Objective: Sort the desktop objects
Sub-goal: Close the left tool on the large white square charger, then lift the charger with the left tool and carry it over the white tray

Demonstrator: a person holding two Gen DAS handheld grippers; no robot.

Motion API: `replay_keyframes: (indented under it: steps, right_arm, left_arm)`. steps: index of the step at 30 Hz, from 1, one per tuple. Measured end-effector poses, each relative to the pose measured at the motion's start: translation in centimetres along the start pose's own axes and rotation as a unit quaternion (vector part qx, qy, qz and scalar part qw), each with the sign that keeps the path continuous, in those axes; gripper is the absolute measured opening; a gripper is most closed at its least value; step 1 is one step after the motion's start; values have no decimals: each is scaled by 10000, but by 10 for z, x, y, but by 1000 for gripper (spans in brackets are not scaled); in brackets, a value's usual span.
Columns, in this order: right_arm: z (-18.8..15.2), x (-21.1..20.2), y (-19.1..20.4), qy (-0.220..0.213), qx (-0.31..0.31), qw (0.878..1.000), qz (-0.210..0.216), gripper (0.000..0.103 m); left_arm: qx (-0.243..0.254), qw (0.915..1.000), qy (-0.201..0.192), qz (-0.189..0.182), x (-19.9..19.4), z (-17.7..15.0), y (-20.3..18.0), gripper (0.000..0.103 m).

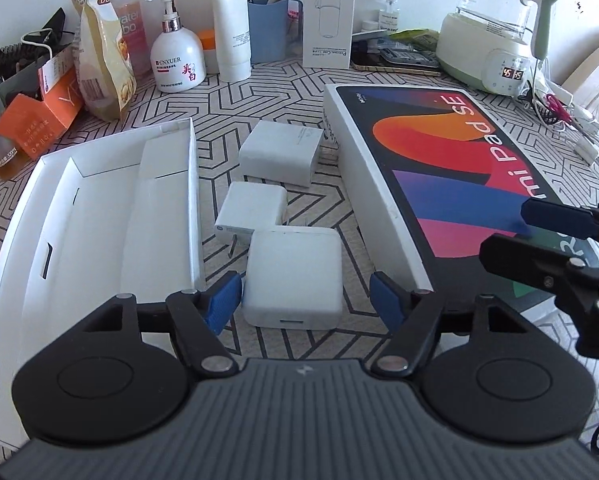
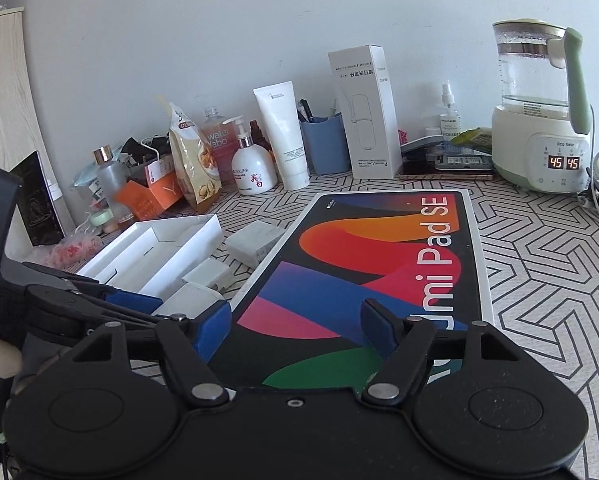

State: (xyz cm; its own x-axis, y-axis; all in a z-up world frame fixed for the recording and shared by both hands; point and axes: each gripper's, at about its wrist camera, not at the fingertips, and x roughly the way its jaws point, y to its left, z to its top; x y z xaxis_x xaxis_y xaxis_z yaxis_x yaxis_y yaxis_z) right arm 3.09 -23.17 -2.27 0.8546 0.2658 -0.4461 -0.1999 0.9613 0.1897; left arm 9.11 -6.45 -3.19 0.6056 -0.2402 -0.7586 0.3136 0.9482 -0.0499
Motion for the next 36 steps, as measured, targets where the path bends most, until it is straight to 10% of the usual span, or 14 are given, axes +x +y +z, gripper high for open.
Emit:
replay_keyframes:
  steps: [20, 36]
  right_arm:
    - [-5, -16, -43, -392, 645, 9971, -84, 81]
    - [-7, -18, -46, -440, 653, 9969, -70, 83]
  left_arm:
    - [-321, 9988, 196, 326, 24, 16, -5, 83]
    - [-144, 9989, -38, 455, 20, 11, -5, 58]
